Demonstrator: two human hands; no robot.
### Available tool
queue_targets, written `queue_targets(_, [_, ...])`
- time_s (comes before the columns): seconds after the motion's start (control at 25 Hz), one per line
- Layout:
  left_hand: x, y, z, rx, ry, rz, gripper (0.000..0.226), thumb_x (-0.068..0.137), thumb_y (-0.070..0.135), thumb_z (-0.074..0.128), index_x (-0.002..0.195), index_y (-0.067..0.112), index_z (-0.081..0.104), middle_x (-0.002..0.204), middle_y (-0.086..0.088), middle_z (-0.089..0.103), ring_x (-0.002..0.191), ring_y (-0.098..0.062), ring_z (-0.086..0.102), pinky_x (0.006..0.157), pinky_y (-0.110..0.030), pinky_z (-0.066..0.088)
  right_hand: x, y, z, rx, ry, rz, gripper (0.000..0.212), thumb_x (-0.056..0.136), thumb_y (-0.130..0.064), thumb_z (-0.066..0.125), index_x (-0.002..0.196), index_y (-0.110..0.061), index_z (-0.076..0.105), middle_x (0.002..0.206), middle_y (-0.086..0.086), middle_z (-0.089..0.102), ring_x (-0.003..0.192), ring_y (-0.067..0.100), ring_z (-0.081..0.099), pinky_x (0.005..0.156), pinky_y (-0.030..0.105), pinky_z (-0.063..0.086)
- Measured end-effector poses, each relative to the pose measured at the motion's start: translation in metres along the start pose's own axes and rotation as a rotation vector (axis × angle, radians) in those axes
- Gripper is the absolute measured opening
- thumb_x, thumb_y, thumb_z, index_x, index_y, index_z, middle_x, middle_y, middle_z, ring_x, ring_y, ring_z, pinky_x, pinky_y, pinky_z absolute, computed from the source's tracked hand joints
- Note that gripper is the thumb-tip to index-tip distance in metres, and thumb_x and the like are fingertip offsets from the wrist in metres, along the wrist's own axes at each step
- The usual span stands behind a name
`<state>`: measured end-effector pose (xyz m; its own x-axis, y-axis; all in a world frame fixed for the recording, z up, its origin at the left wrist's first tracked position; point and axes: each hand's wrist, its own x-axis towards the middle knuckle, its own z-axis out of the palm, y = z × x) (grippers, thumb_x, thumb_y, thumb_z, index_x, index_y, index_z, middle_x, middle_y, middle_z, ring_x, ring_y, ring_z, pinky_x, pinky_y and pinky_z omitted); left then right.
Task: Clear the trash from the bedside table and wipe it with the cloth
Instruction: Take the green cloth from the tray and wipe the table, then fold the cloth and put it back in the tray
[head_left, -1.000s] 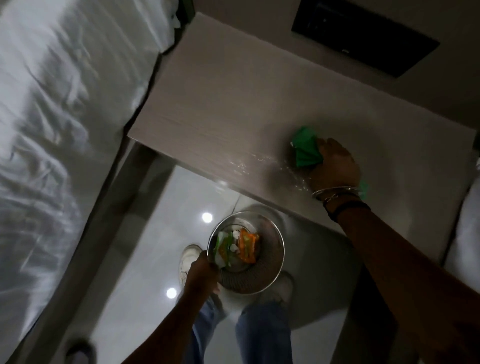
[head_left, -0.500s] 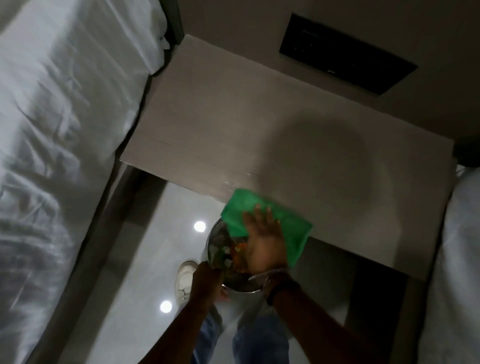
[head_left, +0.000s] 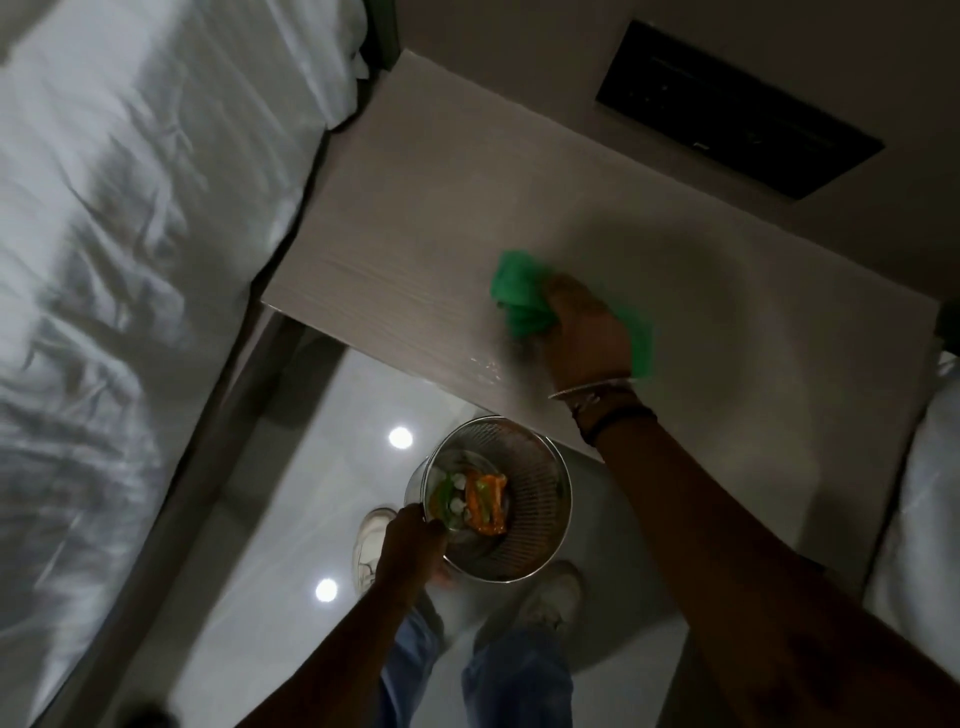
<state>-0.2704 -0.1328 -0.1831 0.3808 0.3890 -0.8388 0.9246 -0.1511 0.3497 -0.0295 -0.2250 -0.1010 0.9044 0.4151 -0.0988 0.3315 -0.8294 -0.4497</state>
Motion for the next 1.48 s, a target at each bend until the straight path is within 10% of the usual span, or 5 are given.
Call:
queue_targets(0.36, [0.004,0.001,-0.014,0.069,-0.027,0.037,0.025,0.094,0.013,0.055,0.108,-0.007,0.06,0.097,-0.018,0.07,0.074,-0.027,0.065,0.045,-0.014,0.042,-0.157,0.0,0.062,-0.108,-0.618,-0.14,0.046,0.085,-0.014,0.06,0.13,-0.022,0.053,0.125,0.013,0.064,0.112,0.035,0.06,0.094,0.042,0.052])
queue_targets(1.0, [-0.029,0.032,-0.037,-0.312,0.218,0.03,0.059,0.091,0.062,0.043,0.114,0.011,0.062,0.109,-0.018,0.072,0.103,-0.035,0.068,0.091,-0.043,0.055,-0.144,-0.004,0.016,0.391,-0.252,0.306,0.043,0.078,-0.006,0.046,0.119,-0.006,0.061,0.116,0.021,0.068,0.106,0.036,0.063,0.095,0.042,0.052])
queue_targets(1.16, [-0.104,0.099,-0.131,-1.172,-0.549,-0.24,0.105,0.067,0.086,0.048,0.125,0.0,0.06,0.124,-0.026,0.064,0.115,-0.04,0.063,0.099,-0.054,0.05,-0.131,-0.082,-0.064,0.271,-0.139,-0.215,0.05,0.072,-0.009,0.043,0.116,-0.015,0.065,0.122,0.006,0.068,0.109,0.025,0.064,0.094,0.034,0.052])
queue_targets(1.36, [-0.153,0.161,-0.252,-1.159,-0.508,0.164,0.034,0.084,0.015,0.065,0.115,0.0,0.068,0.122,-0.026,0.062,0.101,-0.03,0.071,0.088,-0.041,0.059,-0.076,-0.177,-0.117,0.012,-0.104,-0.578,0.06,0.065,-0.016,0.061,0.123,-0.027,0.056,0.14,0.0,0.054,0.123,0.025,0.052,0.102,0.04,0.044])
queue_targets(1.48, [-0.135,0.173,-0.326,-1.209,-0.397,0.297,0.041,0.081,0.003,0.064,0.121,-0.003,0.063,0.119,-0.025,0.067,0.1,-0.032,0.072,0.076,-0.037,0.061,-0.026,-0.217,-0.117,0.576,-0.046,-0.304,0.067,0.073,-0.026,0.061,0.136,-0.033,0.039,0.146,0.006,0.04,0.135,0.024,0.035,0.11,0.033,0.035])
